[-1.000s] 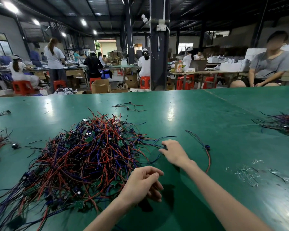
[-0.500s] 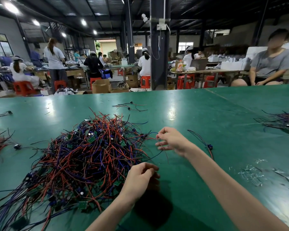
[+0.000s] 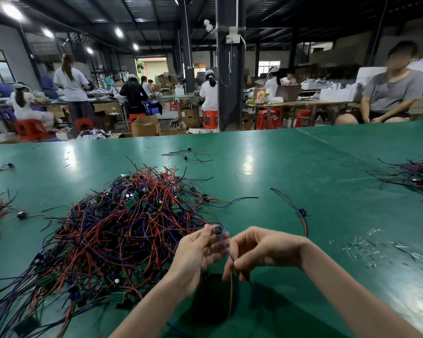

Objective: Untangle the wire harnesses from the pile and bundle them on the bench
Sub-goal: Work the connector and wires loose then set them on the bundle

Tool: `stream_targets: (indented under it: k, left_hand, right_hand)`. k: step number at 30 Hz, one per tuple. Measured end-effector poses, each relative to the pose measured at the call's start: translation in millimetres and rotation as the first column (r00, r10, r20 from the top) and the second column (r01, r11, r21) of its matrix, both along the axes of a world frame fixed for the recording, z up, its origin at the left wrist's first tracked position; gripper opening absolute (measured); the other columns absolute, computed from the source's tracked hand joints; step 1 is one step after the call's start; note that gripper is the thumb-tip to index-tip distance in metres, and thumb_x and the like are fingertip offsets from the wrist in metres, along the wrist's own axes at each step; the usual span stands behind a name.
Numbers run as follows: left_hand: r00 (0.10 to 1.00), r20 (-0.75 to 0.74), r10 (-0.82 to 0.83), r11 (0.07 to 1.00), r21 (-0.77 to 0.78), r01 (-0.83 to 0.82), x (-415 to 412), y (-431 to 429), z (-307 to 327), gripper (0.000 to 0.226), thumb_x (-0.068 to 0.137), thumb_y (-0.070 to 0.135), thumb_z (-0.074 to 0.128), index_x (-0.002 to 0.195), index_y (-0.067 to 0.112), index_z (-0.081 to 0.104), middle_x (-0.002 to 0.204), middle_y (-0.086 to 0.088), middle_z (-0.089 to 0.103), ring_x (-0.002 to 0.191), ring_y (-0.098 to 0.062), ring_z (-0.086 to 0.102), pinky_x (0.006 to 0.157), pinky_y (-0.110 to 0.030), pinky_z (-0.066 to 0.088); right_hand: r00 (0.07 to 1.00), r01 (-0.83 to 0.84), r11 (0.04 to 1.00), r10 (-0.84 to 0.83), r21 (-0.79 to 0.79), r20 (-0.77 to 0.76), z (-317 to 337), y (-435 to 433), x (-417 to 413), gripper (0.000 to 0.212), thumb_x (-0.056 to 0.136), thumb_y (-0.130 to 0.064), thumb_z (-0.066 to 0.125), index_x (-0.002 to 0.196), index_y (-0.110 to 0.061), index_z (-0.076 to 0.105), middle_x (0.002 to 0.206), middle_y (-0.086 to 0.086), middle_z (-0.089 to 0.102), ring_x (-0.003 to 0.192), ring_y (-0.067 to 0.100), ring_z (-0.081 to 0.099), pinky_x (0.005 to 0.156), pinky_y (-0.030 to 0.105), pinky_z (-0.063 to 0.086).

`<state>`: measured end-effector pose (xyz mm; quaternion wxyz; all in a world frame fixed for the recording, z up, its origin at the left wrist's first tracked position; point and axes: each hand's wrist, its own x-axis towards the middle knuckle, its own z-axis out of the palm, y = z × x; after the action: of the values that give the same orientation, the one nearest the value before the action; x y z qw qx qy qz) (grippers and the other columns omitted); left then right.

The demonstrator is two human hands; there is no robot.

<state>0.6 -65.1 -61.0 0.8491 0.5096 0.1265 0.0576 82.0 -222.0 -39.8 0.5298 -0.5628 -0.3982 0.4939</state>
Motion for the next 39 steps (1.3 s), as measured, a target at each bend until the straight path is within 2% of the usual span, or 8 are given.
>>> stream_targets:
  k: [5,10,14,22,26,31,35,39]
  left_hand:
    - [1.0,0.023,-0.017,1.0,-0.003,0.017,-3.4,-1.0,-0.2,0.015,0.092,0.001,0.052,0.1,-0.006,0.063,0.081,-0.017,0.071,0.061,-0.015,0.068,0.055,-0.024,0.056]
    - [0.999,0.036,0.024,0.999,0.044,-0.026,-4.5,-2.4,3.5,0.015,0.091,0.0,0.054,0.101,-0.003,0.065,0.076,-0.013,0.069,0.052,-0.011,0.061,0.051,-0.021,0.053]
    - [0.999,0.047,0.007,0.984,0.178,-0.016,-7.0,-4.4,0.7,0.014,0.09,0.002,0.057,0.1,-0.002,0.067,0.07,-0.009,0.063,0.053,-0.012,0.054,0.05,-0.021,0.049]
    - [0.998,0.059,-0.028,0.953,0.304,0.009,-10.0,-9.0,-2.3,0.012,0.092,0.001,0.055,0.096,0.002,0.066,0.065,-0.005,0.065,0.053,-0.013,0.058,0.048,-0.022,0.048]
    - [0.996,0.076,-0.038,0.958,0.288,0.014,-11.0,-8.0,-0.6,0.017,0.092,-0.001,0.05,0.092,0.003,0.066,0.07,-0.013,0.068,0.047,-0.013,0.055,0.045,-0.023,0.046]
    - [0.996,0.08,-0.031,0.956,0.292,0.007,-12.0,-8.2,-3.5,0.009,0.092,0.006,0.053,0.09,0.002,0.061,0.065,-0.012,0.064,0.045,-0.014,0.051,0.041,-0.024,0.045]
    - [0.996,0.07,-0.052,0.966,0.258,0.032,-9.6,-10.8,-5.4,0.009,0.09,0.014,0.059,0.087,0.006,0.061,0.069,-0.007,0.061,0.05,-0.012,0.054,0.044,-0.027,0.049]
    - [1.0,0.007,-0.03,0.976,0.217,0.028,-5.8,-7.2,-5.5,0.018,0.089,0.002,0.058,0.072,0.008,0.058,0.066,-0.008,0.06,0.05,-0.013,0.057,0.046,-0.029,0.052]
  right_hand:
    - [0.995,-0.085,0.991,0.089,-0.103,0.036,-2.7,2.0,-5.7,0.01,0.09,-0.008,0.059,0.083,-0.001,0.056,0.092,0.008,0.073,0.073,0.016,0.069,0.071,0.026,0.056]
    - [0.883,0.466,0.864,-0.441,-0.192,0.16,-4.9,6.0,2.8,0.05,0.073,-0.059,0.061,0.068,-0.009,0.063,0.068,0.011,0.067,0.051,0.015,0.058,0.045,0.021,0.047]
    - [0.835,0.551,0.833,-0.551,-0.055,0.02,-11.6,15.9,2.9,0.04,0.075,-0.044,0.066,0.089,-0.007,0.069,0.075,0.007,0.065,0.057,0.013,0.051,0.041,0.019,0.042]
    - [0.708,0.707,0.703,-0.703,0.079,-0.067,-14.1,24.7,-4.8,0.006,0.079,-0.007,0.07,0.078,-0.001,0.07,0.065,0.007,0.06,0.047,0.008,0.041,0.038,0.017,0.034]
    - [0.695,0.716,0.677,-0.716,0.169,-0.074,-11.4,24.4,-7.0,0.008,0.07,-0.007,0.075,0.07,-0.002,0.069,0.061,0.005,0.063,0.043,0.009,0.04,0.038,0.019,0.035]
    - [0.751,0.658,0.746,-0.66,0.103,-0.027,-8.9,20.0,-4.2,0.007,0.064,-0.015,0.078,0.064,-0.01,0.072,0.057,-0.001,0.06,0.046,0.009,0.041,0.04,0.019,0.035]
    - [0.72,0.694,0.719,-0.689,0.051,-0.088,-13.2,21.2,-2.5,0.008,0.065,-0.015,0.078,0.067,-0.01,0.072,0.06,0.0,0.061,0.047,0.007,0.043,0.04,0.017,0.036]
    - [0.655,0.754,0.655,-0.746,0.044,-0.118,-19.1,27.2,-1.9,0.007,0.074,-0.006,0.075,0.069,-0.005,0.07,0.057,0.001,0.06,0.045,0.007,0.044,0.039,0.017,0.036]
